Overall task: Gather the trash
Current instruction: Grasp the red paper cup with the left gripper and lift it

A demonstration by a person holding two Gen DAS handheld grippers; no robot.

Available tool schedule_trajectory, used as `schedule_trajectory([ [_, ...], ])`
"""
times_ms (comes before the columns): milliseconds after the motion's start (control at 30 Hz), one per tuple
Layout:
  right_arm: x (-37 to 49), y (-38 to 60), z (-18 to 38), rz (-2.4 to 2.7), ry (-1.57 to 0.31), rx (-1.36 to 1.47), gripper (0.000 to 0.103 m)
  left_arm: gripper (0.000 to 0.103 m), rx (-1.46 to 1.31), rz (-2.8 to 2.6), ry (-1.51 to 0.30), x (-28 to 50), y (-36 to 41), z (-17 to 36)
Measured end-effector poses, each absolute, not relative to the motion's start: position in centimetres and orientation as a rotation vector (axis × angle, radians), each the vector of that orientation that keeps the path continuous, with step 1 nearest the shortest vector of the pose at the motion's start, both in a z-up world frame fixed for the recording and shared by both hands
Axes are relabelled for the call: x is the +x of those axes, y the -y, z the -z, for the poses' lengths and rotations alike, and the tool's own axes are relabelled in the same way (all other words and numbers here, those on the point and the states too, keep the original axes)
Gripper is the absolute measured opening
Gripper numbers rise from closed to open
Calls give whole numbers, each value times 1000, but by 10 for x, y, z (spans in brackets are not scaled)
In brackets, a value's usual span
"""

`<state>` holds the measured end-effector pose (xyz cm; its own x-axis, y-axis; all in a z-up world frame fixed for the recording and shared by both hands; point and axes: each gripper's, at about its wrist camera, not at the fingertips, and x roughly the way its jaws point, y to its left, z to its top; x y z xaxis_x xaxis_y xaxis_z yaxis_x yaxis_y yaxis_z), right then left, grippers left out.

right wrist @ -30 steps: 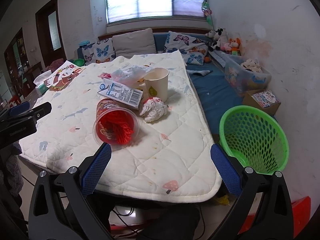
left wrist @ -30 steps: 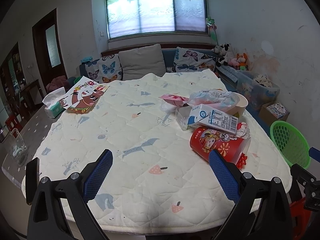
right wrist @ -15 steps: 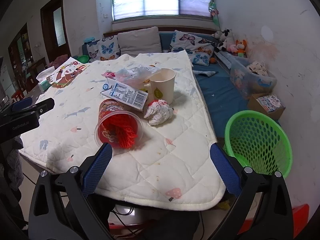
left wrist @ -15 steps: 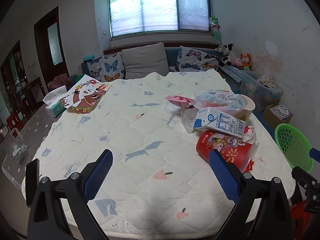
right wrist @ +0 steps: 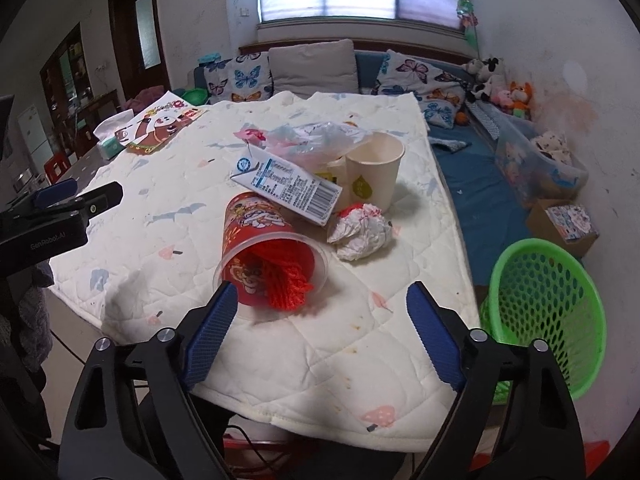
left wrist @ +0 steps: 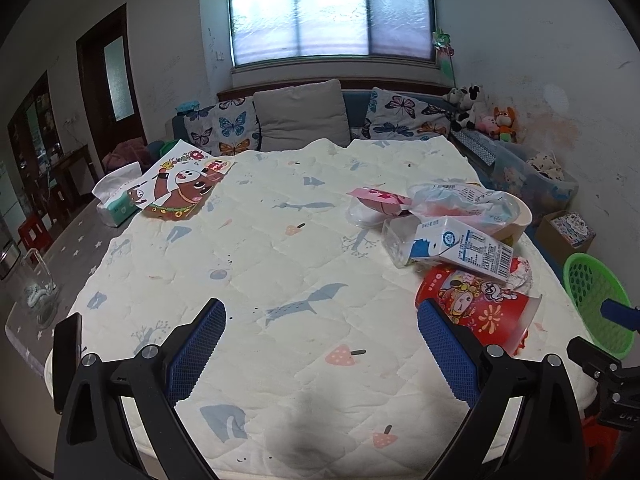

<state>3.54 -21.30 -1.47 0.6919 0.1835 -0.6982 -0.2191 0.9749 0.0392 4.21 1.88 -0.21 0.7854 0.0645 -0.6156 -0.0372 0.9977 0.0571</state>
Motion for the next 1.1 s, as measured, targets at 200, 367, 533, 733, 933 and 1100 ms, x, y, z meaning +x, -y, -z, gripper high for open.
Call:
schedule_trajectory([
  [200, 39, 218, 25, -240, -802, -12, 69, 94, 36, -44, -678, 44, -17, 4],
  [367, 38, 226, 28, -233, -811, 7, 68, 94, 37, 7, -698, 44, -5, 6],
  [533, 35, 235, 28, -222, -804, 18, 68, 92, -43, 73, -784, 55, 1, 12],
  [733, 36, 244, 34, -220, -811, 37, 68, 88, -122, 129, -895, 78, 16, 20],
  [933, 36, 254, 38, -220, -812, 57, 68, 88, -249, 166, -1026, 107, 28, 33],
  [1100, 38, 263, 42, -218, -817, 79, 68, 88, -337, 186, -1116, 128, 39, 46],
])
